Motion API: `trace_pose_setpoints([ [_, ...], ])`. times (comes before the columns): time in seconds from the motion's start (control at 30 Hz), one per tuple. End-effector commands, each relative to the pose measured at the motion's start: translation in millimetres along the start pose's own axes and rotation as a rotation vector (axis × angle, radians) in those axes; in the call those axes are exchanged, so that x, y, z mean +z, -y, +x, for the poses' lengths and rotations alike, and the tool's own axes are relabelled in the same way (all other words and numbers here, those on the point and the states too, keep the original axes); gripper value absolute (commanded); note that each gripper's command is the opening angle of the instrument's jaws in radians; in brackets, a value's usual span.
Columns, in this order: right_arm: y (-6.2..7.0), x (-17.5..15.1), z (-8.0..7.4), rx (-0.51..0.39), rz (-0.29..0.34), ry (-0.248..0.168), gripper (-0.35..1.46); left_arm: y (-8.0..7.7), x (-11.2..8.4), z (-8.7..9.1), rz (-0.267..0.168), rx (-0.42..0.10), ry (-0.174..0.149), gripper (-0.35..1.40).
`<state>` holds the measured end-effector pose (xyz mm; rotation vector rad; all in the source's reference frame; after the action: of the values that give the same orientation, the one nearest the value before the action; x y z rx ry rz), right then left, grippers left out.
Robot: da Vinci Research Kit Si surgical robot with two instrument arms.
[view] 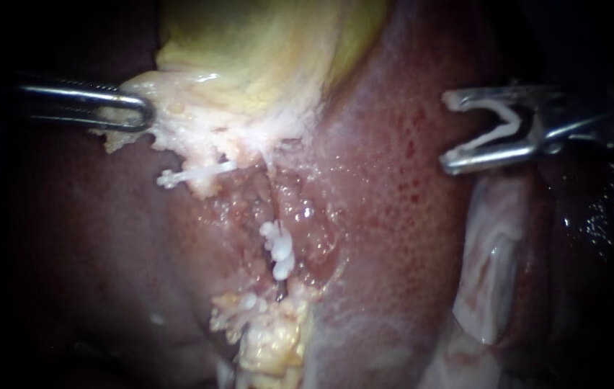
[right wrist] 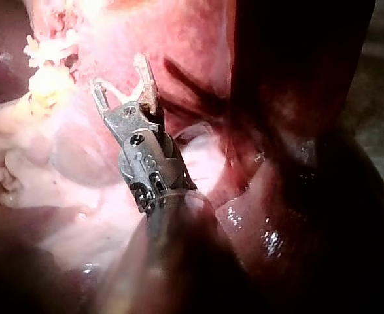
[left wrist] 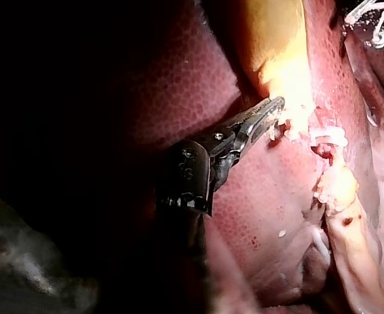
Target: Clipping third clip right tube
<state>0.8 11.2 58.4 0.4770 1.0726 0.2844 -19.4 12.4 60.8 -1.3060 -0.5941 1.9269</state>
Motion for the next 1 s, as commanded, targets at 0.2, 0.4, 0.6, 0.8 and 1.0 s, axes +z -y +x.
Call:
trace_pose_setpoints([
  [0.2,1.3,3.9,-0.6,0.069,0.055,-0.045,0.46,0.0,0.1,-0.2,0.002,0.001,0.000,-0.35],
  [0.4,1.9,7.6,-1.1,0.162,0.106,-0.093,0.45,-0.1,0.1,-0.2,0.002,0.001,0.000,-0.35],
  [0.6,1.9,10.9,-1.2,0.204,0.148,-0.121,0.45,-0.1,0.2,-0.2,0.003,0.001,-0.001,-0.35],
  [0.8,1.1,13.7,-1.5,0.232,0.155,-0.134,0.45,-0.1,0.2,-0.3,0.004,0.002,-0.001,-0.35],
  [1.0,0.3,16.0,-2.4,0.249,0.141,-0.135,0.46,-0.2,0.3,-0.4,0.004,0.002,-0.001,-0.35],
])
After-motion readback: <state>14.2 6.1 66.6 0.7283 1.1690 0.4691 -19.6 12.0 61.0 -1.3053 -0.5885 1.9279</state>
